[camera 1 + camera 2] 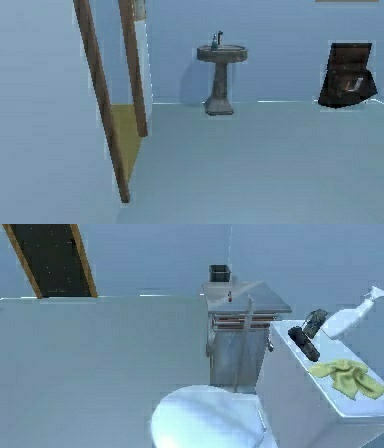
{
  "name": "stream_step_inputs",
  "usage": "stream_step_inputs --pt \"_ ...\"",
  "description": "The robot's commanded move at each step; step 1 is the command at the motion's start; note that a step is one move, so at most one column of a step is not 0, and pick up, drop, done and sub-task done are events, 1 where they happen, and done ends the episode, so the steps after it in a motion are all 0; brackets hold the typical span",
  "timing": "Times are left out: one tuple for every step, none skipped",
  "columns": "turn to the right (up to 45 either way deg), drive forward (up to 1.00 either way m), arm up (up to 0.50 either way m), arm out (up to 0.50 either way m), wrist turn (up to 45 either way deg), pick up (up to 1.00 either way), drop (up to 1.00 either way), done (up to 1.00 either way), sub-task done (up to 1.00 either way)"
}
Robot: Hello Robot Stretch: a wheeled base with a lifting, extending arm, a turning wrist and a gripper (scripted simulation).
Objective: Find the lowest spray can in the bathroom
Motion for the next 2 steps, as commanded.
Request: stream_step_inputs --pt "33.0 0.00 0.00 0.00 0.0 0.00 0.00 0.00 0.00" --pt "0.0 0.65 0.00 0.00 0.0 0.00 0.00 0.00 0.00"
